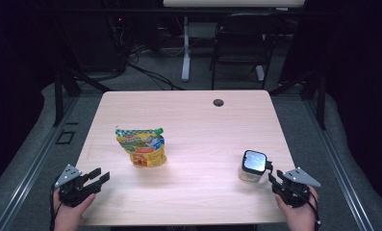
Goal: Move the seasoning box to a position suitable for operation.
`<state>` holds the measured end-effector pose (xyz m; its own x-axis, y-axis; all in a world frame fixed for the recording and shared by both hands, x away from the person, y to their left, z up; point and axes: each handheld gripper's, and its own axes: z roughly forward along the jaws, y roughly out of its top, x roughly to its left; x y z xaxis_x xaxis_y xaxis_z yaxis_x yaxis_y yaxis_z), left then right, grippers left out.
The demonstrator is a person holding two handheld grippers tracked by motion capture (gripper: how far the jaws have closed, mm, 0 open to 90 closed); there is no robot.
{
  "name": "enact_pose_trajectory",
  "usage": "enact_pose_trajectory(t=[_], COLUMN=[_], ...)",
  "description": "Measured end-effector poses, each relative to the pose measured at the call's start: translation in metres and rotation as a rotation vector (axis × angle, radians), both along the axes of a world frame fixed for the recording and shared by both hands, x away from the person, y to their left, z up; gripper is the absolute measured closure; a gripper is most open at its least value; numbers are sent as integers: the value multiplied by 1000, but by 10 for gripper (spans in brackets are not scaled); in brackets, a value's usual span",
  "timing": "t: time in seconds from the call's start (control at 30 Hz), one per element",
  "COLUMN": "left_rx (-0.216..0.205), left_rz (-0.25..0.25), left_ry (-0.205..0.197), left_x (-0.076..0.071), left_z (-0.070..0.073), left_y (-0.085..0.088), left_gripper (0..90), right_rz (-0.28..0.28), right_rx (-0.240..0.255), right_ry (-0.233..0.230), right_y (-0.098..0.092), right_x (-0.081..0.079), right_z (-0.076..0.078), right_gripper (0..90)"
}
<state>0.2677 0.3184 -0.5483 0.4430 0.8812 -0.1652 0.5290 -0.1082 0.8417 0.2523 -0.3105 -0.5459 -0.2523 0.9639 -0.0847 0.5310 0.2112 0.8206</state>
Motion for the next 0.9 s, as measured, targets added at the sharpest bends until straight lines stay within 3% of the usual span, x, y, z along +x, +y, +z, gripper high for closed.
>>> enact_pose_trajectory(t=[0.1, 0.13, 0.27, 0.4, 0.57, 0.9], left_rx=[-7, -10, -6, -10, -7, -5], left_rz=[3, 3, -2, -4, -6, -3], left_ry=[-7, -5, 0, 3, 4, 1], left_x=[0, 0, 1, 1, 1, 1], left_z=[0, 0, 1, 0, 0, -1], left_y=[1, 1, 1, 1, 0, -1], left_gripper=[547, 548, 550, 550, 550, 549], right_rz=[7, 28, 40, 49, 90, 126], right_rx=[-19, -59, -116, -108, -68, -55], right_ry=[17, 29, 32, 32, 19, 8], right_y=[3, 7, 11, 9, 2, 10], right_x=[7, 12, 20, 25, 27, 24], right_z=[0, -1, -5, -8, -7, -6], right_gripper=[603, 601, 631, 651, 740, 757])
